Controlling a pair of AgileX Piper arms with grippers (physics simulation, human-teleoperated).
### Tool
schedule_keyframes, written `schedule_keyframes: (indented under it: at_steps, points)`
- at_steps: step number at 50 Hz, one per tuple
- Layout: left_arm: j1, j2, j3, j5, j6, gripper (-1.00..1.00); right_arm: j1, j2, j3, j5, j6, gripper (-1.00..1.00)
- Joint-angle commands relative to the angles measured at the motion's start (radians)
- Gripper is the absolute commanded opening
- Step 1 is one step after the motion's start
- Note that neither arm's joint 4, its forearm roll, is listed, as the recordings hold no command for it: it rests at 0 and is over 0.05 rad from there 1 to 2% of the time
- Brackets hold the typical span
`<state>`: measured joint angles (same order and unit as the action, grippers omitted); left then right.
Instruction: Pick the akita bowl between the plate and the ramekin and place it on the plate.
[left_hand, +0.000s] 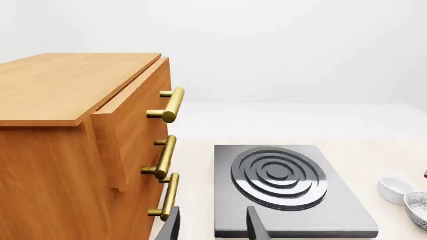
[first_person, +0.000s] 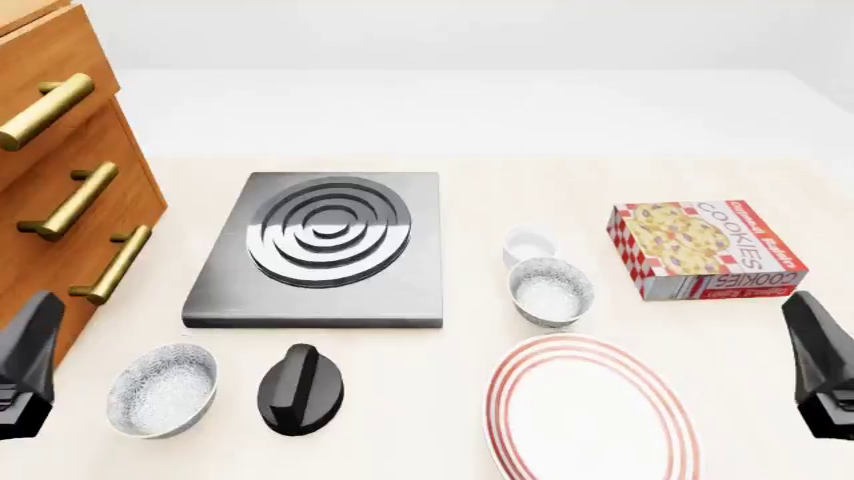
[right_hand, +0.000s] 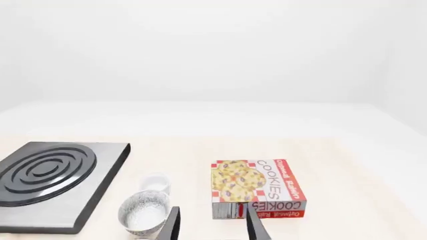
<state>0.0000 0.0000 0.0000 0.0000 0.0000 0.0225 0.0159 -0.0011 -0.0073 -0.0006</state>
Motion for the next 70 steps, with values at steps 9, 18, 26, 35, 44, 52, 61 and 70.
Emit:
schedule_keyframes:
  at_steps: [9, 18, 26, 35, 44, 52, 61, 70]
  points:
    - [0.0, 0.0, 0.0, 0.0, 0.0, 1.0, 0.044, 0.043, -0.114, 0.064, 0.063, 1.0]
    - [0.0, 0.0, 0.0, 0.0, 0.0, 1.0, 0.033, 0.138, -0.35, 0.185, 0.02, 1.0]
    - [0.0, 0.0, 0.0, 0.0, 0.0, 1.0, 0.092, 0.249, -0.567, 0.26, -0.015, 1.0]
    - [0.0, 0.0, 0.0, 0.0, 0.0, 1.0, 0.145, 0.453, -0.736, 0.281, -0.034, 1.0]
    - [0.0, 0.0, 0.0, 0.0, 0.0, 1.0, 0.165, 0.61, -0.909, 0.34, -0.059, 1.0]
    - [0.0, 0.0, 0.0, 0.0, 0.0, 1.0, 0.173, 0.795, -1.089, 0.447, -0.053, 1.0]
    - [0.0, 0.0, 0.0, 0.0, 0.0, 1.0, 0.193, 0.959, -1.205, 0.523, -0.068, 1.0]
    - [0.0, 0.0, 0.0, 0.0, 0.0, 1.0, 0.177, 1.043, -1.287, 0.592, -0.095, 1.0]
